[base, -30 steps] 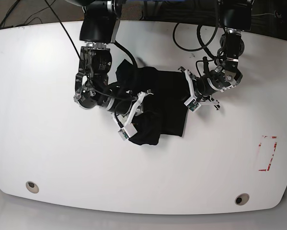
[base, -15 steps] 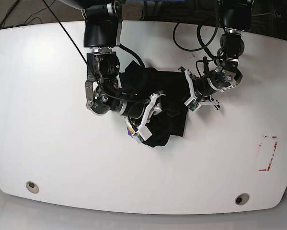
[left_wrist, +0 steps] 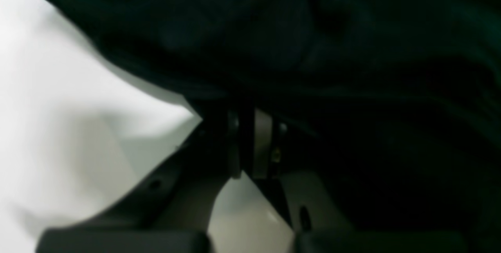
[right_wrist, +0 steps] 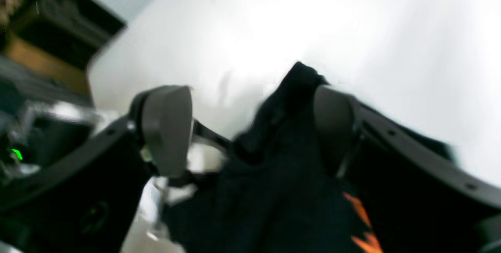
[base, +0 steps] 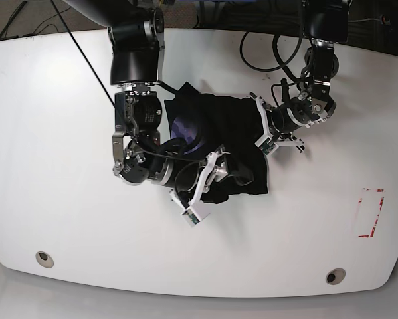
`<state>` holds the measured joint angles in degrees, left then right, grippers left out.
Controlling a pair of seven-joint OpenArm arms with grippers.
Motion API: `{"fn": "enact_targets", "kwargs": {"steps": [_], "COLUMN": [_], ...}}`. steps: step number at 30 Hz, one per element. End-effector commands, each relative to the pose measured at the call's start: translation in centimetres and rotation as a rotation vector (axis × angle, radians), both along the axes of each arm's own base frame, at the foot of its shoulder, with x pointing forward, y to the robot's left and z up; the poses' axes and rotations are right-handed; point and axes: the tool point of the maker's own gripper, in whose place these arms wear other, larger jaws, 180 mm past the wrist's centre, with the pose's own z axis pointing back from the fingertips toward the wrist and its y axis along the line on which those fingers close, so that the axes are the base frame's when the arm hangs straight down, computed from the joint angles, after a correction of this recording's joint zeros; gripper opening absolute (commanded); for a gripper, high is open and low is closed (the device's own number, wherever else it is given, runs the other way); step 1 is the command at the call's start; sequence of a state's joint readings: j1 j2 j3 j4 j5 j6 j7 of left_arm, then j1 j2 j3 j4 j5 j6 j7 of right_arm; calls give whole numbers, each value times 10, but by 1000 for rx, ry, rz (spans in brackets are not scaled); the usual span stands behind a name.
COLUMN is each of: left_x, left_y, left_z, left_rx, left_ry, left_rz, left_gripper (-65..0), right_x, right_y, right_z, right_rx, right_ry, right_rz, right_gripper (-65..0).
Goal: Layout the t-shirt on the table in an organized manner, then fold the t-shirt properly
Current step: 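Fold the held shirt end with the right gripper over toward the left gripper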
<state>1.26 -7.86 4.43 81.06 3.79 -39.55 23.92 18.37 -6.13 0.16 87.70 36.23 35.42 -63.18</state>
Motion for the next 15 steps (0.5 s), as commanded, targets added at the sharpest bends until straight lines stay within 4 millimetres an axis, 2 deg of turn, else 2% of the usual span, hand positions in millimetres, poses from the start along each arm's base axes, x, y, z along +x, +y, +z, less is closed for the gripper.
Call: {"fn": "enact_targets", "kwargs": {"steps": [1,5,13,15], "left_x": [-9,-2,12,14], "left_y": [11,11,7,12], "left_z": [-12,3,38,45], "left_rx": [99,99,107,122], "left_ry": [49,1,-110,-134], "left_rz": [-16,-17,-31,-34], "left_gripper": [-624,-624,-624,-624], "right_x": [14,17,16,15], "right_y": [-23,-46,-79,-85], "right_z": [14,7,-7,-9], "right_rx": [-28,-75,-121,-122], "right_ry": [-67,-75,-62,-55], "right_rz": [-35,-56,-106,-120], "right_gripper": [-184,-185,-186,-203]}}
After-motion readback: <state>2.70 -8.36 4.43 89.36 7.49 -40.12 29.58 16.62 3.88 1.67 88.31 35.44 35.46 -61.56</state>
